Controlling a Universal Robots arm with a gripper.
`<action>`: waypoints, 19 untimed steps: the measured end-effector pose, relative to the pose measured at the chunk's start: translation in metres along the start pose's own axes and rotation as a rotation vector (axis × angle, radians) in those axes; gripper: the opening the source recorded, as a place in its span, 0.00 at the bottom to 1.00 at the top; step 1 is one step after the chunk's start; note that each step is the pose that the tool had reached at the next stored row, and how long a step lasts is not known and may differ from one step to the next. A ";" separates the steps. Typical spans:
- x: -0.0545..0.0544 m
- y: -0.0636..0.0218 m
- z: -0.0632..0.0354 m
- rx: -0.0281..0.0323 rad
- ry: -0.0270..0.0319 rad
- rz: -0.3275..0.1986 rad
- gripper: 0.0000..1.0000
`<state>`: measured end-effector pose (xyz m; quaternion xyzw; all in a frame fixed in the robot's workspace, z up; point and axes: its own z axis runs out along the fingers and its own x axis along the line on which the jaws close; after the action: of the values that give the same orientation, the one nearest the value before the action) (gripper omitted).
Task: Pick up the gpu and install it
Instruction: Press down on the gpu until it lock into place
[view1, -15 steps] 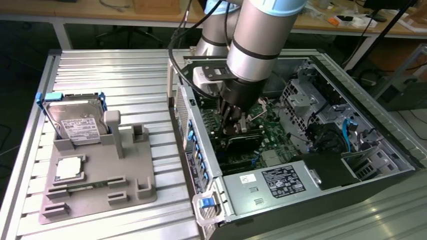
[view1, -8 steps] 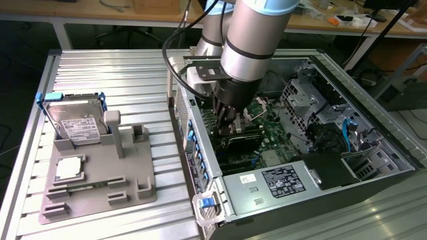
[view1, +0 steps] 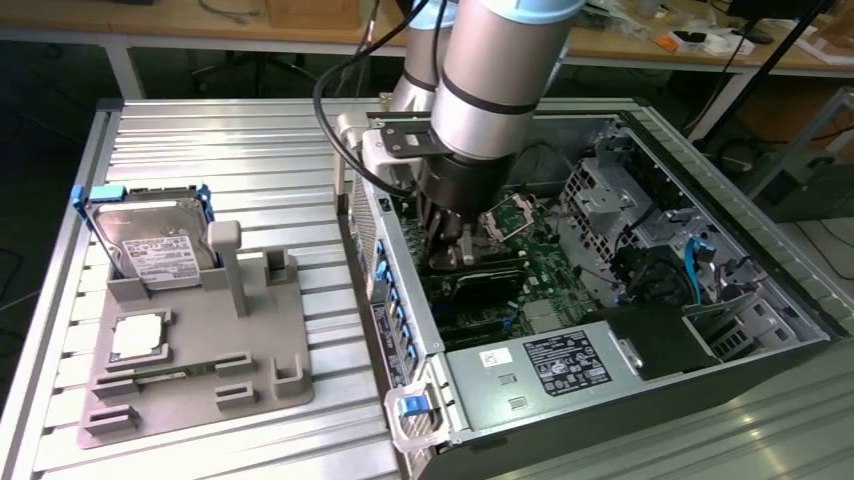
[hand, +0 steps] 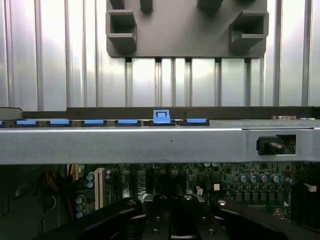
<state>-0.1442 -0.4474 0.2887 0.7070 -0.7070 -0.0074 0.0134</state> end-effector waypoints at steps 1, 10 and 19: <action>0.000 0.0008 -0.0007 -0.0008 0.0000 0.000 0.11; 0.000 0.0060 -0.0058 -0.0100 0.0000 0.000 0.11; 0.000 0.0110 -0.0111 -0.0175 0.0001 0.000 0.11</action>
<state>-0.1549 -0.4469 0.3002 0.7069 -0.7069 -0.0136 0.0196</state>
